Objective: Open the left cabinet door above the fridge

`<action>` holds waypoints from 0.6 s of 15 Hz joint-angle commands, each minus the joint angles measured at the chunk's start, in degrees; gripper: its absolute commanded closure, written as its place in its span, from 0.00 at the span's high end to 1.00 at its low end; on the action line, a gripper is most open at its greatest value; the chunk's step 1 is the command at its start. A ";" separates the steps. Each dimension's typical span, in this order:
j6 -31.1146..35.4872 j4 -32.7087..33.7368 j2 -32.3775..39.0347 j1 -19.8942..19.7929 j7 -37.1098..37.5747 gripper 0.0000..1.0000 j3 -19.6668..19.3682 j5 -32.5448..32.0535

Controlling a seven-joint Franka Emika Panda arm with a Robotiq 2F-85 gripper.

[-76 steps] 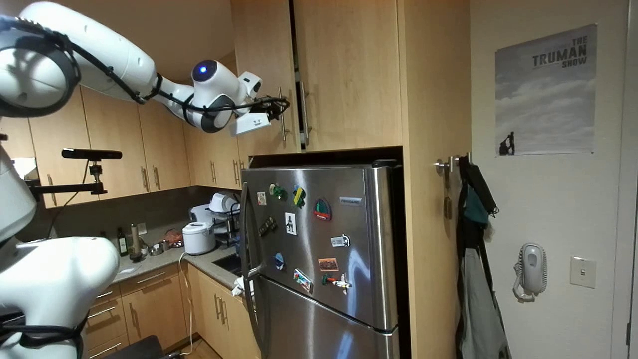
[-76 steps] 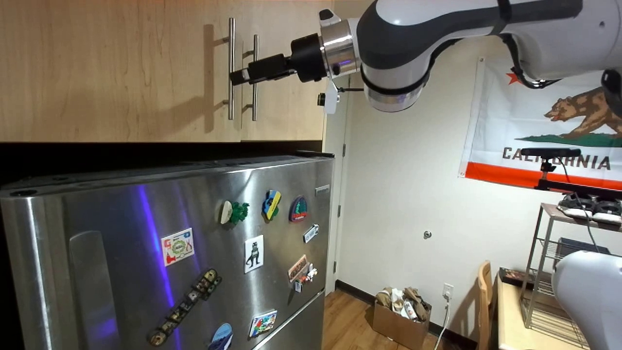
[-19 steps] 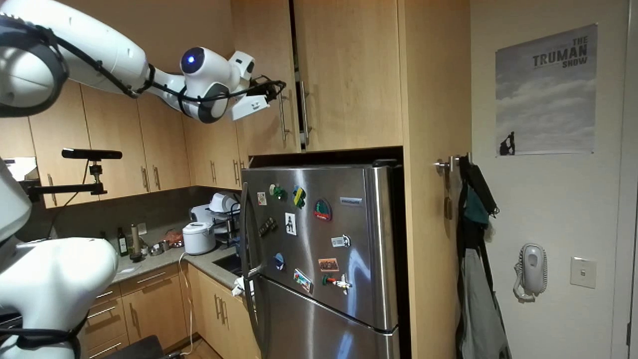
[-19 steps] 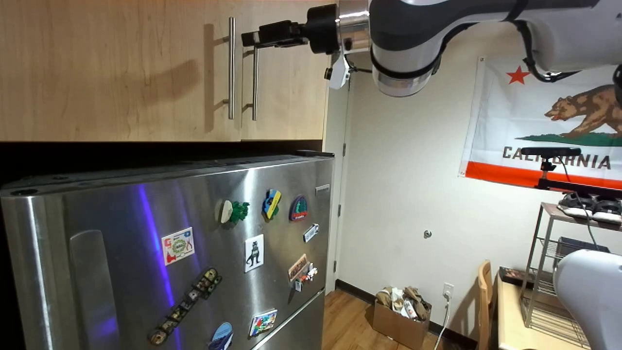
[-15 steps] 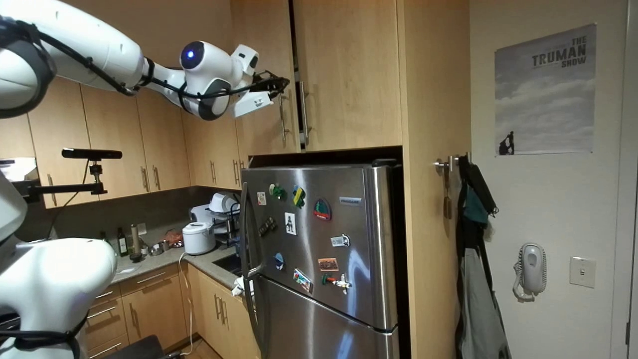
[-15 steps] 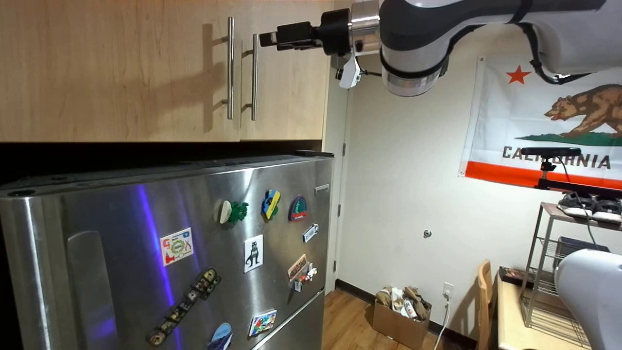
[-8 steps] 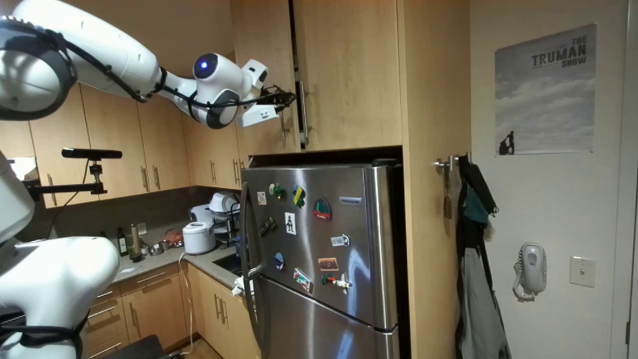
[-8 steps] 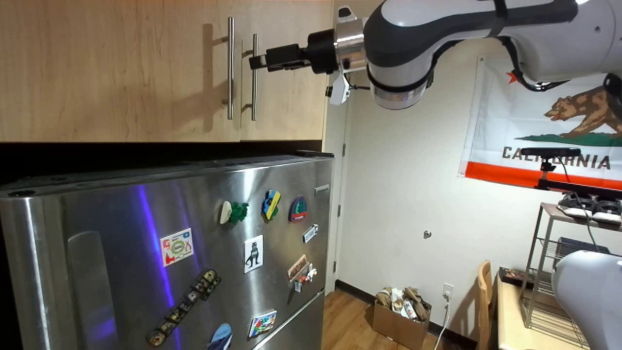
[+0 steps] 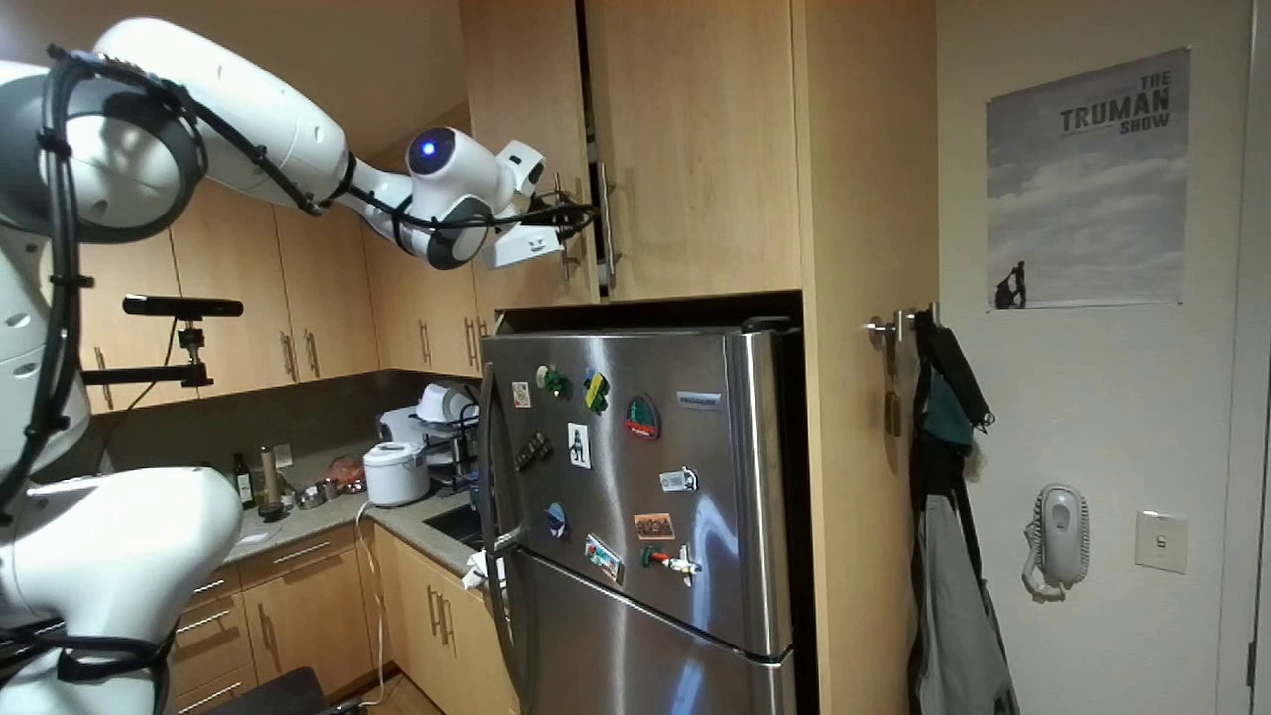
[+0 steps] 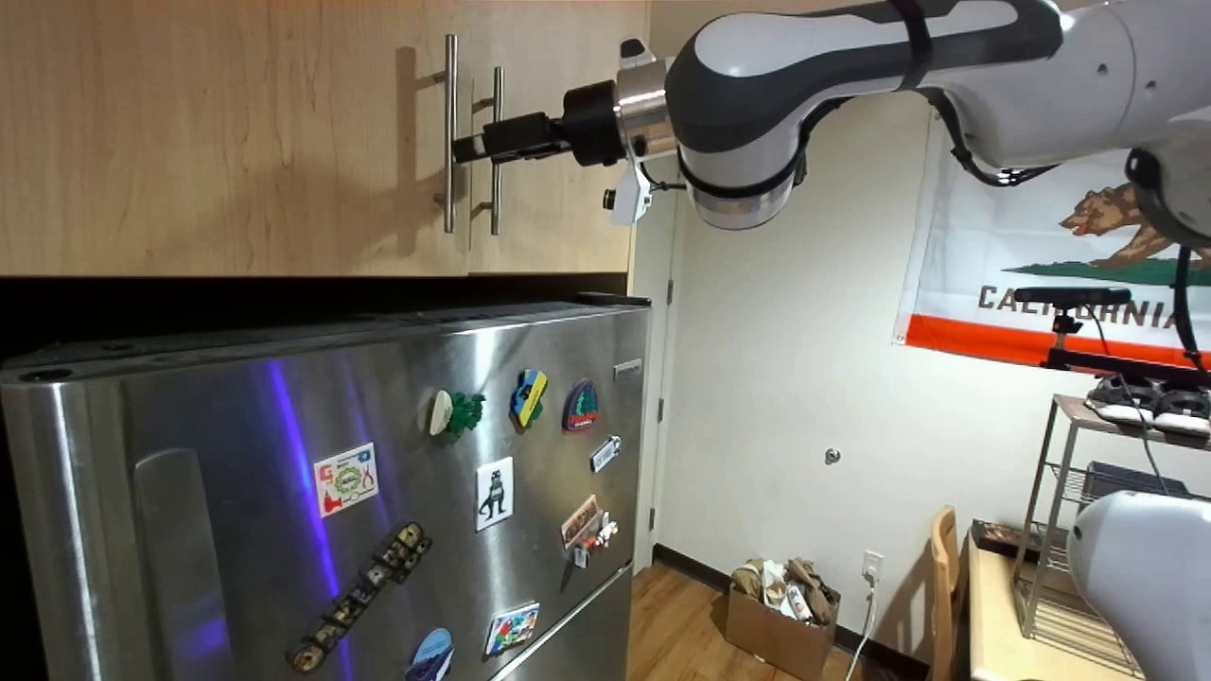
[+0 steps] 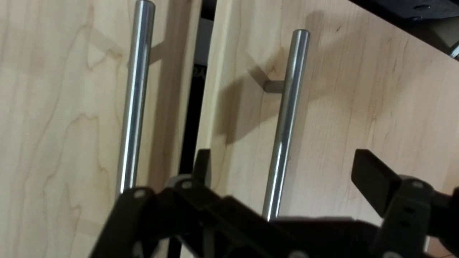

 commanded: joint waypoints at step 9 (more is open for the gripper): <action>-2.30 4.70 3.81 13.17 -0.69 0.55 -11.71 0.13</action>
